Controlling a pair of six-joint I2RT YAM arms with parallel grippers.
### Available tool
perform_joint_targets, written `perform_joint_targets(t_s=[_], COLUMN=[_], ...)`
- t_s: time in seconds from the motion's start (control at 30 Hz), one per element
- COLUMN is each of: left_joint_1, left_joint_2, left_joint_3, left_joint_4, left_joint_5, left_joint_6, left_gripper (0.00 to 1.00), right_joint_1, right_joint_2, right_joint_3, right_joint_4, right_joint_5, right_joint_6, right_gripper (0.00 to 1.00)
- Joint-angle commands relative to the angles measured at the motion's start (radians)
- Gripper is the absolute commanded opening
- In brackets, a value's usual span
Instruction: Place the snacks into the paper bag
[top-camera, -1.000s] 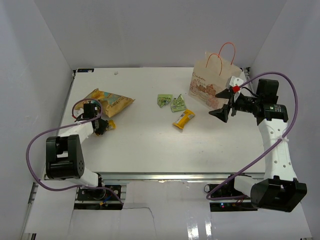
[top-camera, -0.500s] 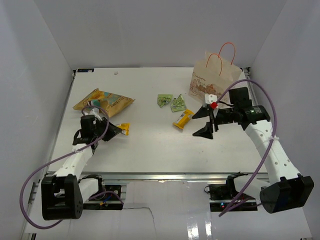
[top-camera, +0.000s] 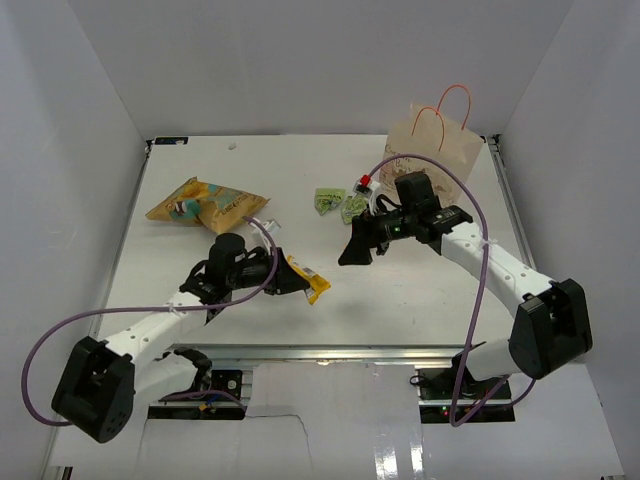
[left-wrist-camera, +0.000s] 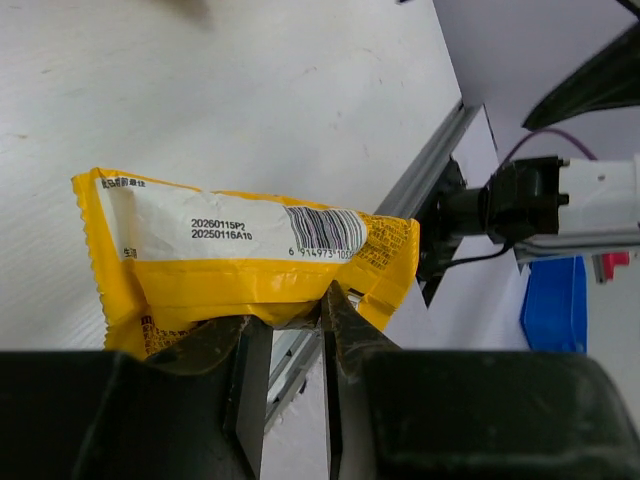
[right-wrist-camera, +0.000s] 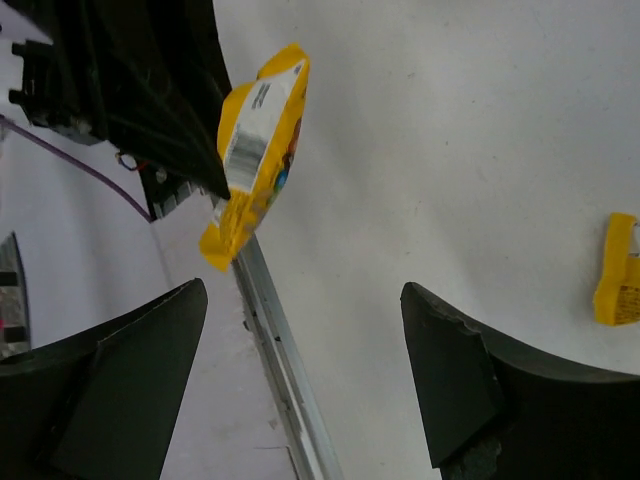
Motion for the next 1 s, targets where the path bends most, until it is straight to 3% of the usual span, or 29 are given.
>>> perform_joint_targets(t_s=[0.0, 0.3, 0.63, 0.97], left_joint_1=[-0.091, -0.226, -0.251, -0.254], left_joint_2=[0.047, 0.208, 0.263, 0.269], left_joint_3=[0.084, 0.221, 0.273, 0.274], left_joint_4=[0.055, 0.066, 0.078, 0.097], left_joint_5=[-0.001, -0.03, -0.026, -0.029], left_joint_6=[0.063, 0.094, 0.1, 0.097], left_gripper=[0.06, 0.08, 0.08, 0.12], right_joint_1=[0.017, 0.039, 0.05, 0.059], right_joint_2=[0.019, 0.012, 0.007, 0.012], right_joint_3=[-0.005, -0.103, -0.181, -0.206], right_joint_4=[0.127, 0.201, 0.236, 0.27], right_joint_5=[0.065, 0.036, -0.009, -0.076], right_joint_6=[0.267, 0.359, 0.393, 0.416], right_gripper=[0.84, 0.78, 0.7, 0.54])
